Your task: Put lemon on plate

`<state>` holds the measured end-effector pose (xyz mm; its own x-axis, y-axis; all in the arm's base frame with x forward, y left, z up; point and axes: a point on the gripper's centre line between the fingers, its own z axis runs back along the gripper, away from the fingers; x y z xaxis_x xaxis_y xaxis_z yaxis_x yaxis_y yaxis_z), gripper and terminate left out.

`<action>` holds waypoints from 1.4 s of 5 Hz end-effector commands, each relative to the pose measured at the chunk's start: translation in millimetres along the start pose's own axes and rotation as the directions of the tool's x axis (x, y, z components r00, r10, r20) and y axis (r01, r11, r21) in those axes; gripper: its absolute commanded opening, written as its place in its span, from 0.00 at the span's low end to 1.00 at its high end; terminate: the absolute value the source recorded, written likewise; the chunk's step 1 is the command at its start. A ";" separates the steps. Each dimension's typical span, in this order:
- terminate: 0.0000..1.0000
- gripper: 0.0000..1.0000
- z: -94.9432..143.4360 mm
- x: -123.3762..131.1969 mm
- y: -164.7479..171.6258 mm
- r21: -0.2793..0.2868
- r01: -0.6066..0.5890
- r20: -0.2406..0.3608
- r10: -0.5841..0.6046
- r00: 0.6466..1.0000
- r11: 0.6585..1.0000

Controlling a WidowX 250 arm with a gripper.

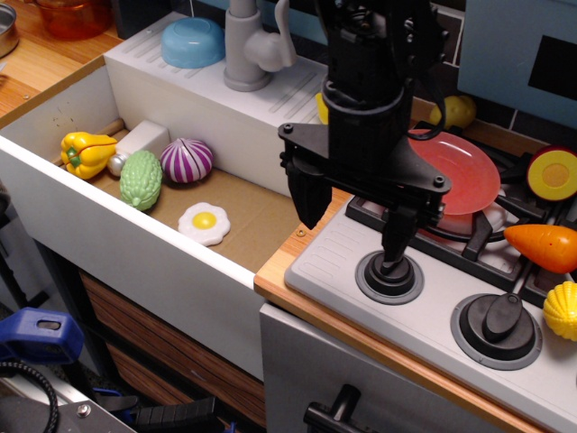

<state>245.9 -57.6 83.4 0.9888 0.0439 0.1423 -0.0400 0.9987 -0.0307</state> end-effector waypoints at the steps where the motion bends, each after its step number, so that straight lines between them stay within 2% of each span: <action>1: 0.00 1.00 0.0 0.0 0.0 0.000 0.000 0.000 0.000 1.000 1.000; 2: 0.00 1.00 8.6 10.7 13.3 0.050 0.205 0.000 -0.205 0.979 0.977; 3: 0.00 1.00 19.5 34.2 27.3 0.079 0.344 0.005 -0.345 0.939 0.936; 4: 0.00 1.00 22.0 66.1 38.1 0.092 0.480 0.048 -0.486 0.873 0.872; 5: 0.00 1.00 13.3 93.8 46.4 0.086 0.588 0.091 -0.594 0.799 0.804; 6: 0.00 1.00 4.9 115.6 54.2 0.119 0.682 0.112 -0.693 0.713 0.721; 7: 0.00 1.00 2.4 138.3 66.1 0.133 0.749 0.108 -0.760 0.640 0.649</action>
<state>382.9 15.2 87.6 0.6214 -0.7617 0.1837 0.7373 0.6478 0.1920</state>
